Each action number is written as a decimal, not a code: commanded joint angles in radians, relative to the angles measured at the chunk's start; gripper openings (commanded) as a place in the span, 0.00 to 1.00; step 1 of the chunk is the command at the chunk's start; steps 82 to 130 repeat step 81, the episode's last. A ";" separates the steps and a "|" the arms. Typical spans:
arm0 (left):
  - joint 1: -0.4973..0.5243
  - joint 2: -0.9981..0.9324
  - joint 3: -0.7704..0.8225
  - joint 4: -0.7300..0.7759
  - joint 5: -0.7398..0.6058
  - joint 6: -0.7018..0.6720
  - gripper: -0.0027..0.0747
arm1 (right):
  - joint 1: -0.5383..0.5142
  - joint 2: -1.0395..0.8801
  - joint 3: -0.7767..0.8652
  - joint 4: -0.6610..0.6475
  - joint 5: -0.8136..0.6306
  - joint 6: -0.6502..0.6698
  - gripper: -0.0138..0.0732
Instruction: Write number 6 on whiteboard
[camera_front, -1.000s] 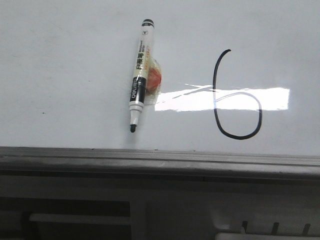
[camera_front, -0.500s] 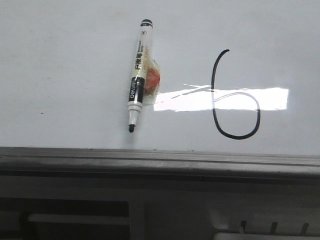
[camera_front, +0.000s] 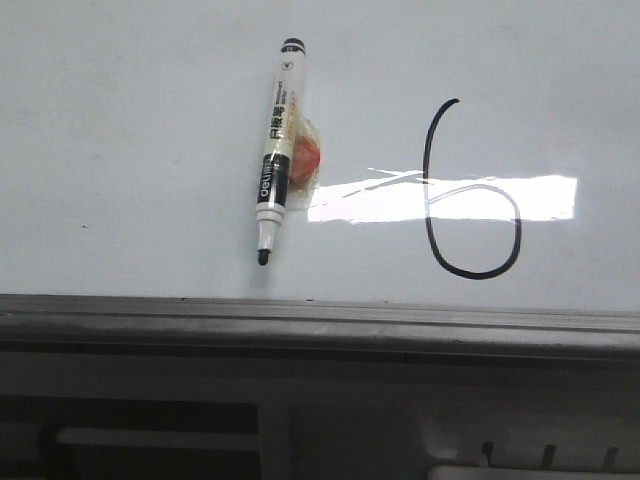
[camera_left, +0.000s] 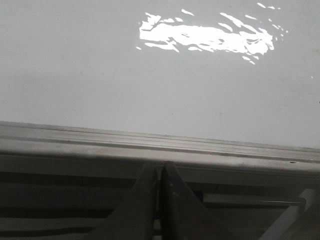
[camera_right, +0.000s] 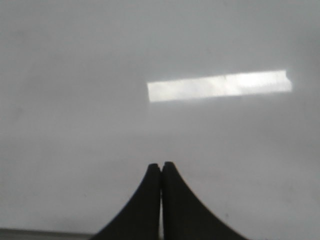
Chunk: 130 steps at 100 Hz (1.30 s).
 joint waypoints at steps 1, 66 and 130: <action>0.002 0.008 0.045 0.000 -0.040 -0.012 0.01 | -0.010 -0.026 0.024 -0.013 0.057 0.009 0.08; 0.002 0.008 0.045 -0.004 -0.040 -0.012 0.01 | -0.010 -0.023 0.024 -0.005 0.147 0.009 0.08; 0.002 0.008 0.045 -0.004 -0.040 -0.012 0.01 | -0.010 -0.023 0.024 -0.005 0.147 0.009 0.09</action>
